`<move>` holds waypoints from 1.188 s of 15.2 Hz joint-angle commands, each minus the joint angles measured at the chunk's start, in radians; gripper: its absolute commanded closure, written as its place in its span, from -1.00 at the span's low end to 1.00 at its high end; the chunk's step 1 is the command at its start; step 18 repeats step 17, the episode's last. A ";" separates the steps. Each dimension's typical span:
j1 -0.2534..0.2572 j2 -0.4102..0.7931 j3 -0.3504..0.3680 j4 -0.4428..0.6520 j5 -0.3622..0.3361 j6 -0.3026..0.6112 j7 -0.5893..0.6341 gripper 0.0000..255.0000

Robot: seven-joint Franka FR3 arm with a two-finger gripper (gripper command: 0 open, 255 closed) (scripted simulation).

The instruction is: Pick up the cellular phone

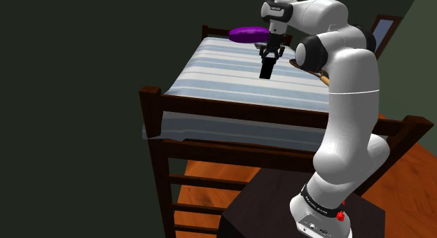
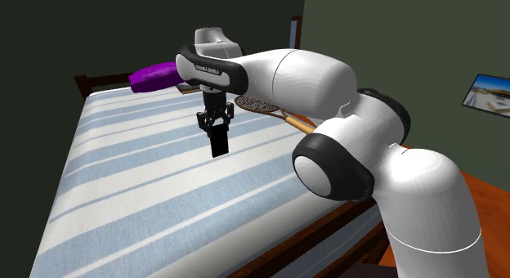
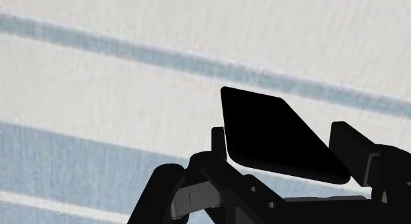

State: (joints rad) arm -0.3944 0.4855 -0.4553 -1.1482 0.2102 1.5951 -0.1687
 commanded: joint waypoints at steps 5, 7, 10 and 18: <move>-0.023 0.028 0.002 0.110 0.010 -0.083 0.003 1.00; -0.035 0.044 0.003 0.165 0.017 -0.122 0.004 1.00; -0.060 0.078 0.007 0.264 0.030 -0.186 0.008 1.00; -0.149 0.208 0.033 0.576 0.075 -0.358 0.027 1.00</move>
